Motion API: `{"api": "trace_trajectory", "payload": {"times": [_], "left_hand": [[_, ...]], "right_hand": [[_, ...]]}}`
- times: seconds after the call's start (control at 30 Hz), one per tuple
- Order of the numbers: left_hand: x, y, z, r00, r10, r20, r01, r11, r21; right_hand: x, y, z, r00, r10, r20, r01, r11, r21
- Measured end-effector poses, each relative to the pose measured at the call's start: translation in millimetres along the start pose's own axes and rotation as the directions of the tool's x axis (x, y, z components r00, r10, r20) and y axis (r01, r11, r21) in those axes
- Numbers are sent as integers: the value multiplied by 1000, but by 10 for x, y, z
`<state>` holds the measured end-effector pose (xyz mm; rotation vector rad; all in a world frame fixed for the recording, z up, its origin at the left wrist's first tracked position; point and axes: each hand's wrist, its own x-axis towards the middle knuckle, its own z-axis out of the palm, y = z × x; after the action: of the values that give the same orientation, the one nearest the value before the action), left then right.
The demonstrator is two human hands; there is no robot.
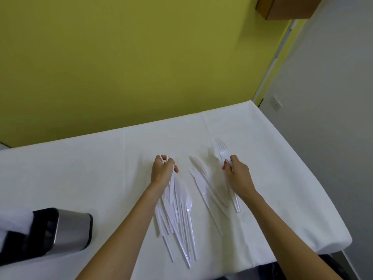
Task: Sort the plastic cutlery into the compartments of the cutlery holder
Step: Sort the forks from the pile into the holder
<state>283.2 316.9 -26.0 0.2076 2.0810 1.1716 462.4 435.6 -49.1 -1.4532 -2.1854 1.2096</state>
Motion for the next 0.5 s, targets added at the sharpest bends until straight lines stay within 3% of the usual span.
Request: {"api": "trace_trajectory", "payload": {"times": [0.2,0.4,0.5], "left_hand": [[-62,-38,-229,993,86,76,-80,993,-83],[-94,-102,-443,995,36,-93,-56,972,-229],[-101,-126,-564,987,58,-150,-93,968,-234]], "right_hand": [[52,-84,113,998,65,-22,-68,978,-199],[6,-125,194,998,61,11,-52,911,-410],[16,-144,154,1000,22,4,-18,907,-420]]}}
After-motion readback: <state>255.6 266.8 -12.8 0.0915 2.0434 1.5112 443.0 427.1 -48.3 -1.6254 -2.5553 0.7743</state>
